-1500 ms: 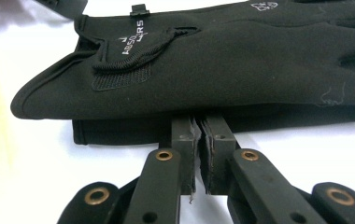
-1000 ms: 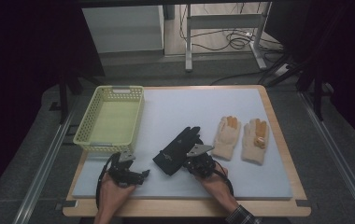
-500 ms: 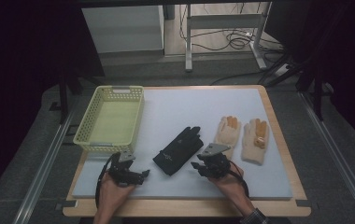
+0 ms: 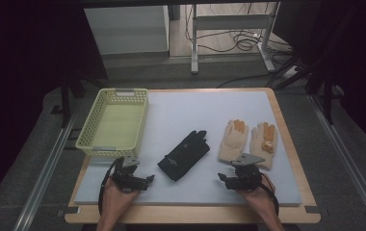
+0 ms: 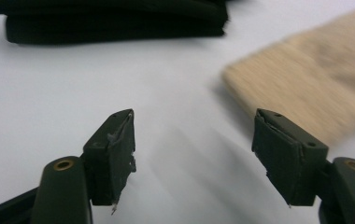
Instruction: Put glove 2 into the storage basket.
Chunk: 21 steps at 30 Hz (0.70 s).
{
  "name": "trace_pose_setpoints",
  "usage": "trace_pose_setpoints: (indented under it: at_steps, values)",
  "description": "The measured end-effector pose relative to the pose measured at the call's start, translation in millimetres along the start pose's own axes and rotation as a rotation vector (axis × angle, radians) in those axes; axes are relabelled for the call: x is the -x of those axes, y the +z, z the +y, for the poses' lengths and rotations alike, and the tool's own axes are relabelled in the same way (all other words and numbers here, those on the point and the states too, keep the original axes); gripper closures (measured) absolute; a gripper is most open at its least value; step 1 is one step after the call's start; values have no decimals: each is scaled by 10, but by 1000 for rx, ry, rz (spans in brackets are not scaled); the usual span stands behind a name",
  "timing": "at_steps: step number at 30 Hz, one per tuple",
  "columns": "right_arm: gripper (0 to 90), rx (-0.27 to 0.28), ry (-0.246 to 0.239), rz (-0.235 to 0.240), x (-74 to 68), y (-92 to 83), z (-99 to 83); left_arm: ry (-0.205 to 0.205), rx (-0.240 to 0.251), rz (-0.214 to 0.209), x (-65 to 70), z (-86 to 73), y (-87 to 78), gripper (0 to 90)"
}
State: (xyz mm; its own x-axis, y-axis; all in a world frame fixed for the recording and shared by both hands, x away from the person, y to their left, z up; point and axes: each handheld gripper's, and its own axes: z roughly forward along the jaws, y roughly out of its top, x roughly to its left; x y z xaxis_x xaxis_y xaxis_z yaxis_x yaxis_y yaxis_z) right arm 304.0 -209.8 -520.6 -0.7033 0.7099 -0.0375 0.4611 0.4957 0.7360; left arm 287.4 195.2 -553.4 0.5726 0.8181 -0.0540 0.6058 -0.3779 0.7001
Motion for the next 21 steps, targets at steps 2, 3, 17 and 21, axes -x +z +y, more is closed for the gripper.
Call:
trace_pose_setpoints:
  at_steps: [2, 3, 17, 21]
  values:
    - [262, -2, 19, -15, 50, -27, -43, 2, -2, 1, -3, 1, -2, 37]
    - [245, -2, 28, -29, 95, -46, -90, 2, -2, 0, -3, 1, -3, 37]
    - [151, -9, 41, -61, 141, -17, -214, 2, -2, -2, -4, 1, -4, 37]
    - [151, -4, 48, -66, 135, -21, -225, 3, -2, -1, -3, 2, -6, 39]
